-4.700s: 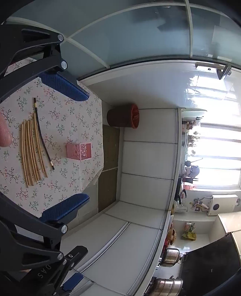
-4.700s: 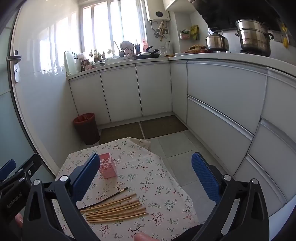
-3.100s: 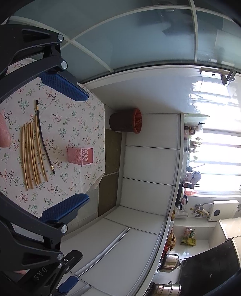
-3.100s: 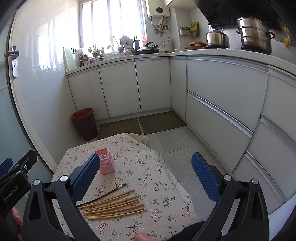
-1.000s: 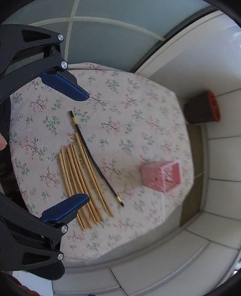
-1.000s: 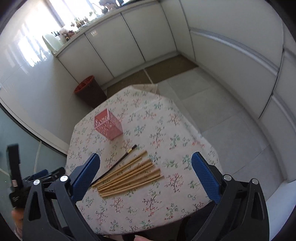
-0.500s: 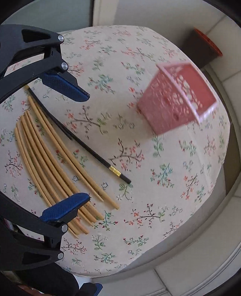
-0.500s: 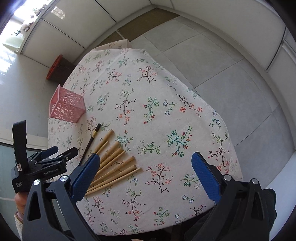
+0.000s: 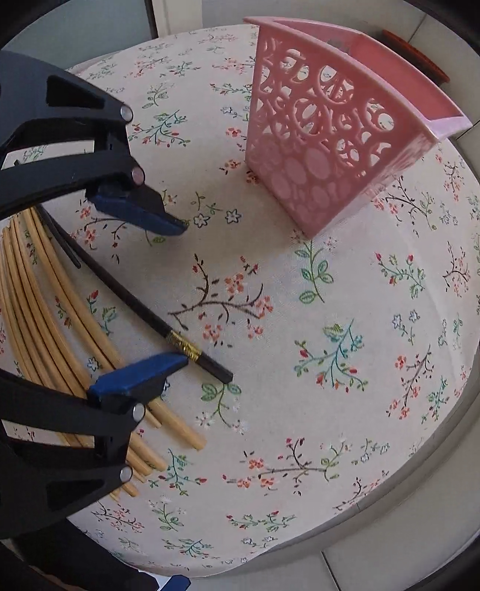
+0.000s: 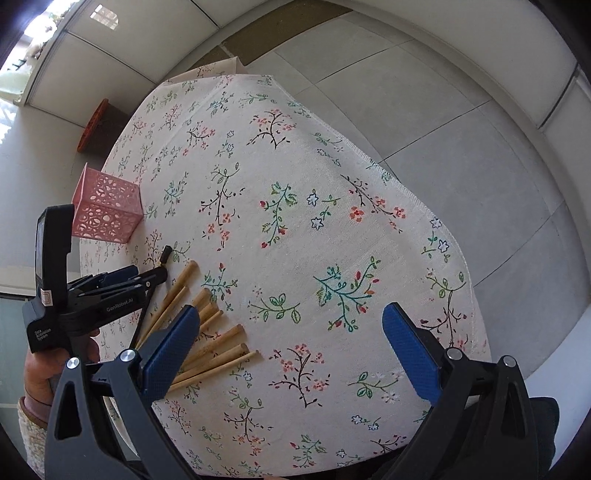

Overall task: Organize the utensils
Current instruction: 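Lower the left tool onto a black chopstick and close it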

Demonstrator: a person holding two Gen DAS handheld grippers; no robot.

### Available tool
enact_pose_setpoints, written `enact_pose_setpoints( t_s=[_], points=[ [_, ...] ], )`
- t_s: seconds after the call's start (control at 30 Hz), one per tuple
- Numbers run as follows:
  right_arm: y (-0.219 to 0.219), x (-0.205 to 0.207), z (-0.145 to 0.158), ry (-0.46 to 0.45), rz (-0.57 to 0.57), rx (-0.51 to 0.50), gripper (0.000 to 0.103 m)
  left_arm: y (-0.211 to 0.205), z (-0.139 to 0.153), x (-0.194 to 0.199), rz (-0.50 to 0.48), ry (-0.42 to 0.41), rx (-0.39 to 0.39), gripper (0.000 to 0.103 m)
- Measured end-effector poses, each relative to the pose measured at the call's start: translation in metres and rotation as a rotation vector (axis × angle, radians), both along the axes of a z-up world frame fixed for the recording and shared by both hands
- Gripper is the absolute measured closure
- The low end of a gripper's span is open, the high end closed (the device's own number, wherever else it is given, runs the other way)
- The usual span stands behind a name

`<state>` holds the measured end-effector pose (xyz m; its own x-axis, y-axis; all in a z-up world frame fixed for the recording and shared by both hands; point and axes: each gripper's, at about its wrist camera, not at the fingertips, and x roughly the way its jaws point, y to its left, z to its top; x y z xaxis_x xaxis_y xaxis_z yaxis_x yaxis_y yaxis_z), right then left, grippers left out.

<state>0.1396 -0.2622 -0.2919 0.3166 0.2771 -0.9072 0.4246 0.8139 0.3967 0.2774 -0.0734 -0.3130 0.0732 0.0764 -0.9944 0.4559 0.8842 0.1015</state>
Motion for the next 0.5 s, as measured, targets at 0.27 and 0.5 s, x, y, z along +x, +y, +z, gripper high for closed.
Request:
enact_pose_setpoints(
  t_s=[0.27,0.5],
  points=[
    [0.003,0.001,-0.003,0.024,-0.003,-0.009,0.007,-0.005,-0.003,0.003,-0.116,0.047,-0.066,0.054],
    [0.007,0.0,0.002,0.025,0.001,-0.031,0.007,-0.027,-0.007,0.007,-0.151,0.055,-0.124,0.09]
  ],
)
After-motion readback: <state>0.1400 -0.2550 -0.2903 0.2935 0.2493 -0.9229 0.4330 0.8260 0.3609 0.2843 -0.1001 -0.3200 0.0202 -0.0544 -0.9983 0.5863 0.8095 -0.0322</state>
